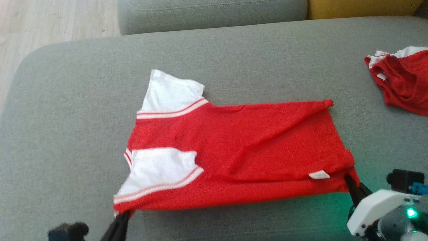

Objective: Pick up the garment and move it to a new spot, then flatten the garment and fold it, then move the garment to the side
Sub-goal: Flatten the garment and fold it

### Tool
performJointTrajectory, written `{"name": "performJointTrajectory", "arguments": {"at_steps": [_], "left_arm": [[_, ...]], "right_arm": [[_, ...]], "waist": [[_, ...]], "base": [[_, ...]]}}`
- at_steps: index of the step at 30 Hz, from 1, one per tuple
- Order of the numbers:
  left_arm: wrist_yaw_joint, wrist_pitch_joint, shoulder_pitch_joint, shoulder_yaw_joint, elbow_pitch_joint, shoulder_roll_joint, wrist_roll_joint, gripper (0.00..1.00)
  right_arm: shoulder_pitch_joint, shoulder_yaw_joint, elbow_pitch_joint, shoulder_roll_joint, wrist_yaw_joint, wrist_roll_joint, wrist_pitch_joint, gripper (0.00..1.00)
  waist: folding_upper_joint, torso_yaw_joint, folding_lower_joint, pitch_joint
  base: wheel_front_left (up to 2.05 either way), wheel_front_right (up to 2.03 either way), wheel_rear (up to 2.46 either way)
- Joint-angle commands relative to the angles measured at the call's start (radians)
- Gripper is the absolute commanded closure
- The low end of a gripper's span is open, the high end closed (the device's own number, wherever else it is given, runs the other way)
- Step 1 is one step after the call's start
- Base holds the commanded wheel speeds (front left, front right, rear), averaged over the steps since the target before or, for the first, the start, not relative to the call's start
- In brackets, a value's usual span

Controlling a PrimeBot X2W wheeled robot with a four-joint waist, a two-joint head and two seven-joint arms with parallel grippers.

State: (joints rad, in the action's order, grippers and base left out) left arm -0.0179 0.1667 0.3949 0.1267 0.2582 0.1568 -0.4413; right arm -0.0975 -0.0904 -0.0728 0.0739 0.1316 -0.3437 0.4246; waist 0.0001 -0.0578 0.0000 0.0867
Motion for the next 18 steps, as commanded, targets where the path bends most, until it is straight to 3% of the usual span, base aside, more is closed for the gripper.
{"name": "performJointTrajectory", "arguments": {"at_steps": [1, 6, 7, 9, 10, 18], "left_arm": [[-0.008, -0.004, -0.015, -0.021, 0.030, -0.005, -0.004, 1.00], [-0.003, -0.030, -0.014, -0.006, -0.046, -0.031, -0.025, 1.00], [-0.001, -0.036, -0.022, -0.006, -0.064, -0.031, -0.026, 0.99], [0.003, -0.045, -0.038, -0.008, -0.095, -0.031, -0.027, 0.27], [0.004, -0.048, -0.045, -0.010, -0.105, -0.029, -0.027, 0.00], [0.014, -0.052, -0.091, -0.041, -0.076, 0.018, -0.024, 0.00]], "right_arm": [[0.016, 0.004, 0.047, 0.008, -0.001, -0.006, 0.005, 1.00], [-0.004, -0.015, 0.028, -0.008, -0.001, -0.005, -0.004, 1.00], [-0.002, -0.014, 0.021, -0.010, -0.001, -0.004, -0.010, 0.78], [0.002, -0.013, 0.006, -0.014, -0.001, 0.005, -0.023, 0.07], [0.004, -0.012, 0.001, -0.016, -0.001, 0.010, -0.030, 0.00], [0.029, -0.021, 0.008, -0.021, -0.001, 0.035, -0.102, 0.00]], "waist": [[-0.0001, 0.001, 0.0000, -0.003], [-0.0001, 0.008, 0.0000, -0.009], [-0.0001, 0.007, 0.0000, -0.008], [-0.0001, 0.006, 0.0000, -0.006], [-0.0001, 0.004, 0.0000, -0.003], [-0.0001, -0.020, 0.0000, 0.037]], "base": [[0.00, 0.00, 0.00], [0.00, 0.00, 0.00], [0.00, 0.00, 0.00], [0.00, 0.00, 0.00], [0.00, 0.00, 0.00], [0.00, 0.00, 0.00]]}}
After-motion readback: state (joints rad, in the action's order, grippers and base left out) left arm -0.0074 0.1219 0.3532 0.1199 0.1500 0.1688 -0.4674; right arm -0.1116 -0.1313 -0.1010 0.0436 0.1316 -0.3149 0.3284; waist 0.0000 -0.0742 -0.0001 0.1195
